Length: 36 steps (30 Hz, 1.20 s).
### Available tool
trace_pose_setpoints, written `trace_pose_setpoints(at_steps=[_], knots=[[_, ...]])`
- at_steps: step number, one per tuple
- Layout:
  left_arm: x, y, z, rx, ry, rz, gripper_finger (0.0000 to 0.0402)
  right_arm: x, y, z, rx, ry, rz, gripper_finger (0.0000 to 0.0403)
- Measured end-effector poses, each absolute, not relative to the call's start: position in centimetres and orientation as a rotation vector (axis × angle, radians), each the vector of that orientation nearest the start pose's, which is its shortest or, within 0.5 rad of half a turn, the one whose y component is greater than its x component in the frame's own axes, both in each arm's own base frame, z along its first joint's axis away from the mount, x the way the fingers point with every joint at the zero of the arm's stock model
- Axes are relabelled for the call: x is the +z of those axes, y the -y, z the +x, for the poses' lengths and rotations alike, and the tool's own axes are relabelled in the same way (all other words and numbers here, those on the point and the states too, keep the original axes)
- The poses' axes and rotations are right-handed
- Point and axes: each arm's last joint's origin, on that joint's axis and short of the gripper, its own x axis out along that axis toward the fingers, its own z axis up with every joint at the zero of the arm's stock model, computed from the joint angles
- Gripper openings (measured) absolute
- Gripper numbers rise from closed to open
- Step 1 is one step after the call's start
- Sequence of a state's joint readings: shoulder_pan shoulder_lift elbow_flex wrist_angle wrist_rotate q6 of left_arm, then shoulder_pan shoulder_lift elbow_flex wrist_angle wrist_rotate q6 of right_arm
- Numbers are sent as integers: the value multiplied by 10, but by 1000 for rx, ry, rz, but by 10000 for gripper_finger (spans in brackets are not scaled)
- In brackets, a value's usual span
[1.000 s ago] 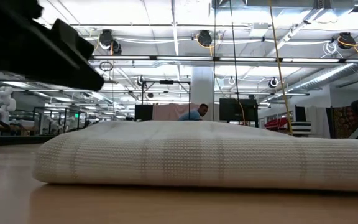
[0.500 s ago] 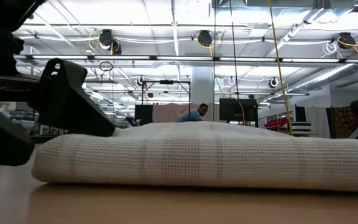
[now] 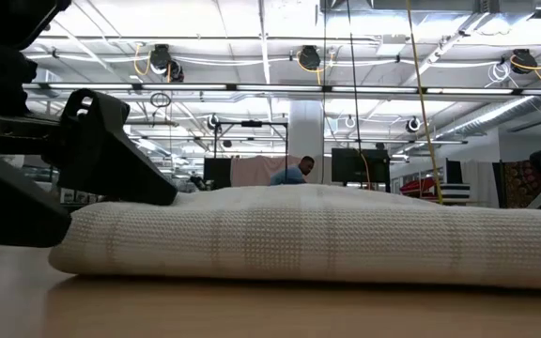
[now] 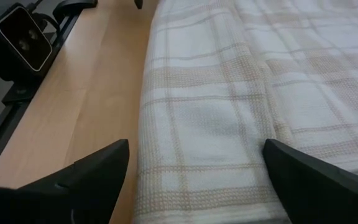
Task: Roll towel
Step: Roll the white towel
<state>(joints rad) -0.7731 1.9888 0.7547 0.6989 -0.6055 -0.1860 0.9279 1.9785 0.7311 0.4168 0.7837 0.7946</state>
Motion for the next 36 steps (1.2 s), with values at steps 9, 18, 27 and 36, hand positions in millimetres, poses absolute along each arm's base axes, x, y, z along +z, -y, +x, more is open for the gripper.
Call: trace_pose_setpoints(at_steps=[9,18,27,36], knots=[[84,223,260,-93,-450,161,361,67,-243,208,-84,-546,148,364],[81,215,264,-56,-488,95,361,67,-243,207,-76,-548,117,363],[76,208,265,-24,-557,43,297,67,-242,207,-89,-533,62,306],[76,208,265,-31,-562,33,162,67,-242,208,-100,-517,38,177]])
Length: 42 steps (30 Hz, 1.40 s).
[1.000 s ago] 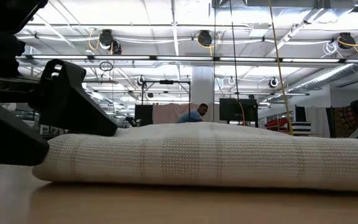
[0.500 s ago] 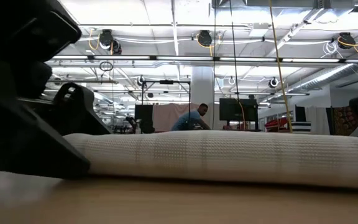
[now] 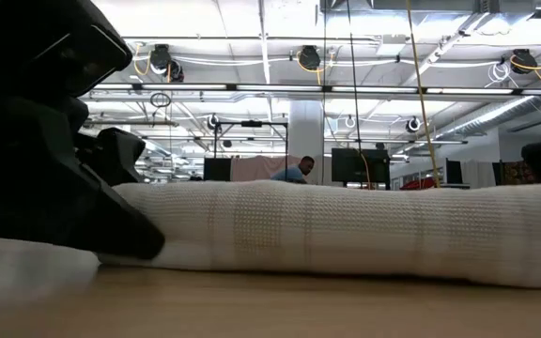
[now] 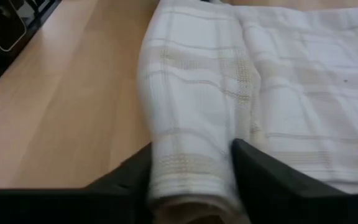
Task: Roll towel
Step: Roll the white towel
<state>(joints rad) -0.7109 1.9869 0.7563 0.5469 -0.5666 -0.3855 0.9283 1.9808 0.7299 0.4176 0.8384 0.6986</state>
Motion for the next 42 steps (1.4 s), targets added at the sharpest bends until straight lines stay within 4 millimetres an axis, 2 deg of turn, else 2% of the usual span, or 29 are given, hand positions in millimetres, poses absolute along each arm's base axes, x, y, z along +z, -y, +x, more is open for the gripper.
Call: trace_pose_setpoints(at_steps=[7,10,14,17,22,26,31,36,39,42], knots=[[92,209,265,-130,-578,-46,46,80,-243,208,-62,-510,88,48],[106,205,266,-169,-592,-140,29,95,-243,208,-51,-494,114,20],[119,194,272,-197,-646,-291,33,111,-236,208,-75,-522,234,23],[123,186,278,-242,-685,-420,56,119,-230,210,-70,-597,393,33],[122,168,288,-292,-774,-531,69,121,-229,214,-8,-696,545,31],[118,148,297,-292,-839,-603,71,120,-226,215,-39,-733,622,33],[118,125,306,-293,-871,-687,73,114,-224,214,-49,-772,575,38],[118,111,311,-282,-885,-763,73,113,-224,213,-14,-779,468,43],[118,105,313,-250,-890,-814,74,114,-224,213,5,-784,437,69],[117,101,313,-221,-899,-852,74,115,-226,209,76,-806,333,121]])
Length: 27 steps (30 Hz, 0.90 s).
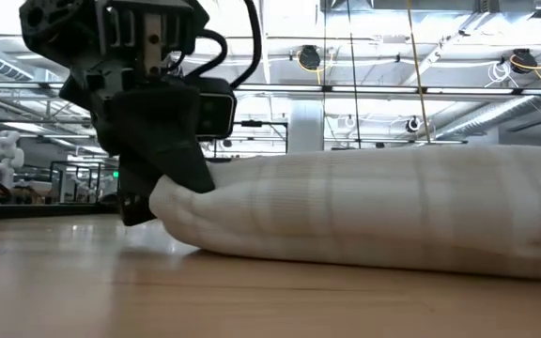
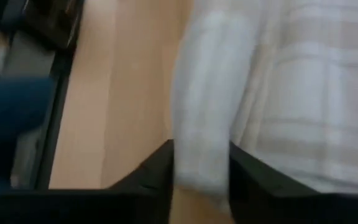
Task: Roll towel
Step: Roll the white towel
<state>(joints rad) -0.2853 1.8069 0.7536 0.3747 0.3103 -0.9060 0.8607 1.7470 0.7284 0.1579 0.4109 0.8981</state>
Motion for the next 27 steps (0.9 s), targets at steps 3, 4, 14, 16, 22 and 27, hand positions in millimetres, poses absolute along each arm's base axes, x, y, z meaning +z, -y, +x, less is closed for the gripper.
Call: trace_pose_setpoints(at_steps=[3,4,14,16,22,27], knots=[[117,100,313,-196,-908,-892,74,120,-225,203,116,-832,248,187],[117,100,313,-190,-911,-904,74,123,-225,200,109,-828,236,210],[117,99,314,-142,-927,-1005,74,145,-238,167,22,-606,101,332],[117,98,314,-141,-926,-1007,74,144,-242,164,4,-560,70,331],[117,96,315,-134,-919,-1011,74,131,-249,171,-25,-461,-59,332],[117,95,315,-121,-912,-1016,74,121,-255,185,-55,-452,-143,332]])
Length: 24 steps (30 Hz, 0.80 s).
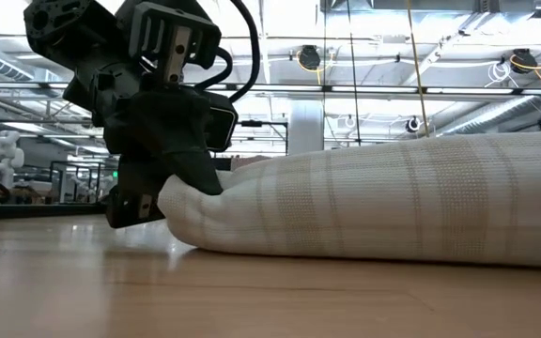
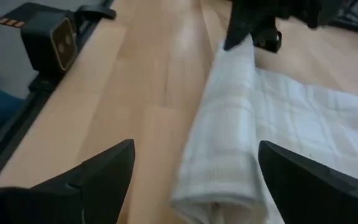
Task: Roll towel
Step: Roll the white towel
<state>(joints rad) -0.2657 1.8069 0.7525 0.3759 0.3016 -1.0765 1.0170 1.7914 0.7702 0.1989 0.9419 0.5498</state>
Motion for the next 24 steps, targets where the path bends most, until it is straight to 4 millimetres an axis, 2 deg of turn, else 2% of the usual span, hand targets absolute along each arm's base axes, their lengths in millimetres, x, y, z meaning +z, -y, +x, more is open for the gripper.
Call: trace_pose_setpoints(at_steps=[5,11,15,19,24], knots=[[117,95,315,-121,-912,-1017,74,118,-253,198,-103,-468,-134,323],[117,95,316,-112,-912,-1031,74,111,-242,203,-149,-537,-71,266],[117,95,316,-109,-910,-1031,74,110,-240,205,-158,-552,-35,204],[117,94,316,-95,-898,-1022,74,109,-239,206,-159,-566,8,122],[118,92,318,-66,-816,-919,74,107,-239,204,-162,-605,67,20]])
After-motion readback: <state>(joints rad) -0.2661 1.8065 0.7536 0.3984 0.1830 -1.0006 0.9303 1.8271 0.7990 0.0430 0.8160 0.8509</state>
